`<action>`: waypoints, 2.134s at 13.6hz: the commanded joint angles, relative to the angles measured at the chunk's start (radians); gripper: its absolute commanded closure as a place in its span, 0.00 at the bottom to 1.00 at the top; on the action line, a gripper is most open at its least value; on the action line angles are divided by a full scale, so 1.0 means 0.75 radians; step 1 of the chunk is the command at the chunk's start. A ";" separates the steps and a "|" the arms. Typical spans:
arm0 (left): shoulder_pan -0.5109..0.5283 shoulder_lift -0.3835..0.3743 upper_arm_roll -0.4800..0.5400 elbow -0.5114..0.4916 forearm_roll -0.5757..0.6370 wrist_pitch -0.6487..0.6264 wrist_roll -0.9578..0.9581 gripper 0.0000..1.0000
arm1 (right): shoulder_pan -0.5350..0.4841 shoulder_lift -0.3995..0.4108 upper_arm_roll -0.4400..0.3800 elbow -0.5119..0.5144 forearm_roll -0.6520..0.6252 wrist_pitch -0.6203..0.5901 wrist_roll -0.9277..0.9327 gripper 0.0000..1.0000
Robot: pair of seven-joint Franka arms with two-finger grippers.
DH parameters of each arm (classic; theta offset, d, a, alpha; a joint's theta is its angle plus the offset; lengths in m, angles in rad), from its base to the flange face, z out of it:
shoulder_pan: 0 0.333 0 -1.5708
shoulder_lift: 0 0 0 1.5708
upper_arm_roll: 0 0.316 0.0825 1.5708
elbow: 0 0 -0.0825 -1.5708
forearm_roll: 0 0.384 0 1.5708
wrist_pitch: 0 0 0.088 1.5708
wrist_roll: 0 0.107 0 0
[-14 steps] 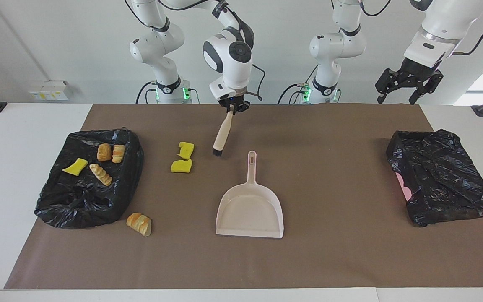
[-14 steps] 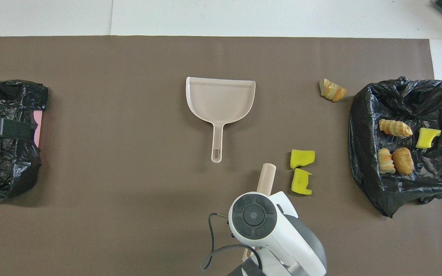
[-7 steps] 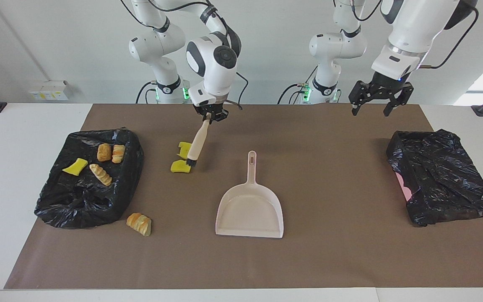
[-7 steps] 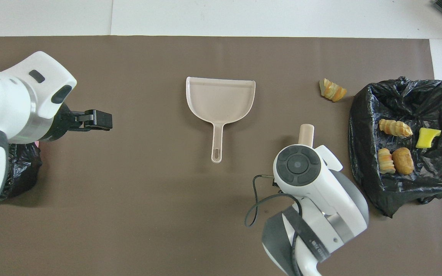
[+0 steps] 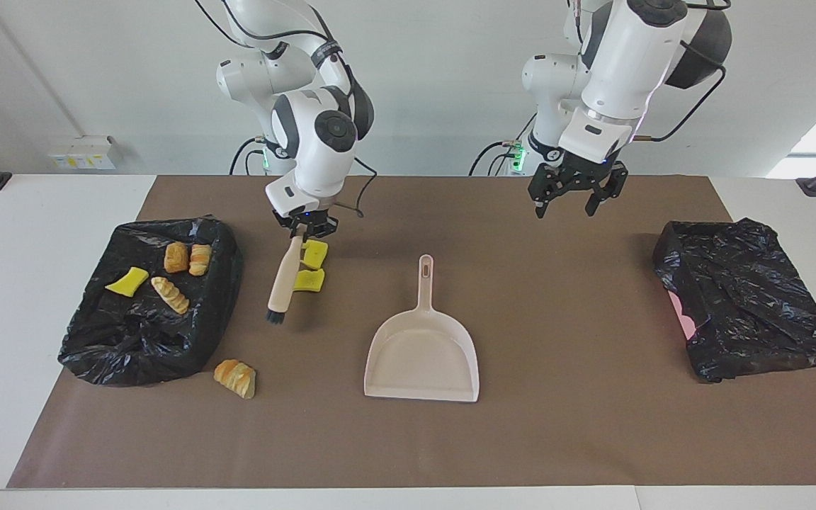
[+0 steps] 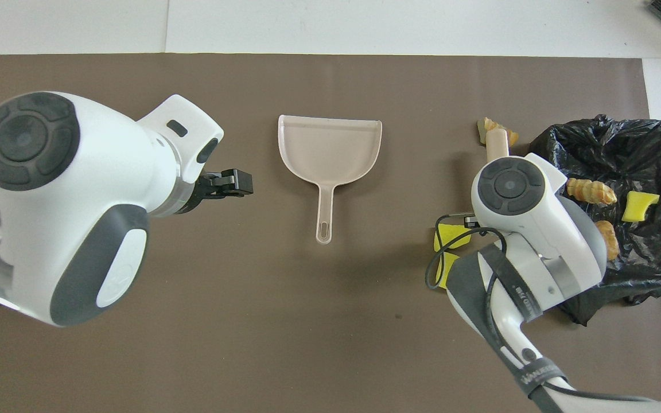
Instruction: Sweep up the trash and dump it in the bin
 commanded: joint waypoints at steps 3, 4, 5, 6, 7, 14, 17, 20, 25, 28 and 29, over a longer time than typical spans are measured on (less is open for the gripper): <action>-0.143 0.184 0.025 -0.003 -0.014 0.187 -0.164 0.00 | -0.141 0.165 0.015 0.072 -0.154 0.154 -0.056 1.00; -0.156 0.217 0.023 0.004 -0.014 0.245 -0.195 0.00 | -0.144 0.201 0.015 0.090 -0.169 0.171 -0.050 1.00; -0.180 0.246 0.025 0.012 -0.016 0.270 -0.204 0.00 | -0.150 0.218 0.015 0.097 -0.185 0.199 -0.048 1.00; -0.209 0.284 0.025 0.024 -0.014 0.286 -0.222 0.00 | -0.162 0.222 0.015 0.099 -0.191 0.216 -0.050 1.00; -0.225 0.315 0.025 0.024 -0.016 0.333 -0.242 0.00 | -0.164 0.224 0.017 0.099 -0.189 0.218 -0.054 1.00; -0.291 0.467 0.025 0.014 0.002 0.460 -0.224 0.00 | -0.123 0.206 0.096 0.054 0.013 0.153 -0.348 1.00; -0.311 0.467 0.025 0.012 0.002 0.436 -0.192 0.28 | -0.121 0.184 0.137 0.050 0.191 0.075 -0.578 1.00; -0.295 0.463 0.023 0.040 0.002 0.344 -0.177 0.99 | -0.119 0.079 0.166 0.029 0.271 -0.074 -0.824 1.00; -0.283 0.406 0.039 0.032 0.002 0.272 0.035 1.00 | -0.121 -0.084 0.166 0.031 0.398 -0.334 -0.949 1.00; -0.205 0.330 0.039 0.030 0.002 0.172 0.319 1.00 | -0.142 -0.142 0.160 -0.009 0.398 -0.412 -0.895 1.00; -0.183 0.322 0.041 0.032 0.002 0.133 0.425 1.00 | -0.158 -0.172 0.160 -0.056 0.398 -0.404 -0.832 1.00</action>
